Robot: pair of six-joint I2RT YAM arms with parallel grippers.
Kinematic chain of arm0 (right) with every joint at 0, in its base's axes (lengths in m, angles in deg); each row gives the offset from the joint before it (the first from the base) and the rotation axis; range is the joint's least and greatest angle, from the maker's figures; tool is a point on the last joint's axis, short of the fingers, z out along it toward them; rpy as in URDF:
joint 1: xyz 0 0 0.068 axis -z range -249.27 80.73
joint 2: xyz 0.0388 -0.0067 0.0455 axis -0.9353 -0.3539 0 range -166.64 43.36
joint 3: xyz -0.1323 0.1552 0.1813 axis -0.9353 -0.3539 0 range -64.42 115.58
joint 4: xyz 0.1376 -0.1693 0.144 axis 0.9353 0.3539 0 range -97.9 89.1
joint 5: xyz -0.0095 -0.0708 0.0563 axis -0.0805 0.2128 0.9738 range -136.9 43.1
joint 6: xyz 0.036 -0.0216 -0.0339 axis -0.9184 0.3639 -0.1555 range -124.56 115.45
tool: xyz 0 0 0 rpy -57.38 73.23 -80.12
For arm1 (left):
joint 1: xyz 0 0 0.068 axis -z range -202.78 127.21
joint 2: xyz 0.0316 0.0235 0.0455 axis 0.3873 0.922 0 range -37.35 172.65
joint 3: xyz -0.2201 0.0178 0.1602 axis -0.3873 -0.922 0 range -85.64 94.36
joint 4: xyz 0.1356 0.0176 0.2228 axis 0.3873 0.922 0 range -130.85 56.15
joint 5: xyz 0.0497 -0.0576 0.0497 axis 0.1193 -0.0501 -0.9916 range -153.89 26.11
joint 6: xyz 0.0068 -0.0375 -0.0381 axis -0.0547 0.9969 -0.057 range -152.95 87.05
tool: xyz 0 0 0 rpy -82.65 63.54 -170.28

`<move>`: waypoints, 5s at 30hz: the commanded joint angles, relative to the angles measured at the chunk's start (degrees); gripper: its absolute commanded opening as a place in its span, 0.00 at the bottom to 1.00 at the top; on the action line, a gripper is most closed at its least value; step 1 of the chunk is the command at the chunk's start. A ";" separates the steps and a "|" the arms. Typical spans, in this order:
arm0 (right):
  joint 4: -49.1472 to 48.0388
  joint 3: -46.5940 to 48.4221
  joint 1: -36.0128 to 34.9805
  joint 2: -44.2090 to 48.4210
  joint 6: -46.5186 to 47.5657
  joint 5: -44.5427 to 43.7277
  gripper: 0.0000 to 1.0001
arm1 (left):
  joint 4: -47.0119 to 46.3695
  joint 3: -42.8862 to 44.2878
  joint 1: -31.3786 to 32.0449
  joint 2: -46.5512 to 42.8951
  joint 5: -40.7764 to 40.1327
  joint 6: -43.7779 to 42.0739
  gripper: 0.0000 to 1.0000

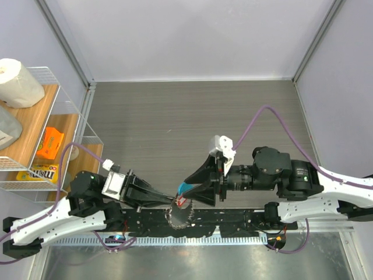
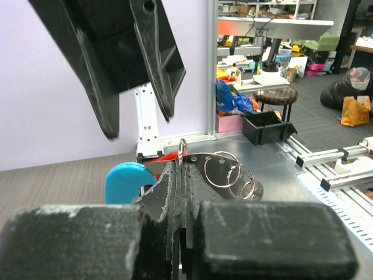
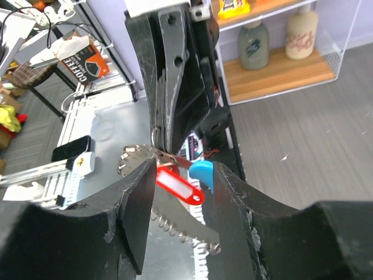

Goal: Put the keys on the keyring

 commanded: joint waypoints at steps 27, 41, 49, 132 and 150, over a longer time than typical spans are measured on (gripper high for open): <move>23.48 29.83 0.07 -15.89 17.15 4.22 0.49 | -15.48 -2.83 0.13 0.06 -7.85 6.96 0.00; 24.54 32.29 0.16 -18.71 17.77 4.57 0.48 | -14.95 -2.65 0.21 -0.30 -7.50 6.78 0.00; 24.54 32.38 0.16 -18.80 17.68 4.66 0.35 | -14.86 -2.57 0.13 -0.30 -7.41 6.78 0.00; 35.96 36.86 0.42 -24.60 13.73 10.99 0.06 | 25.74 14.13 0.21 10.95 1.38 4.24 0.00; 30.16 31.94 0.42 -18.97 12.85 8.62 0.17 | 20.73 10.79 0.21 5.33 -5.65 1.77 0.00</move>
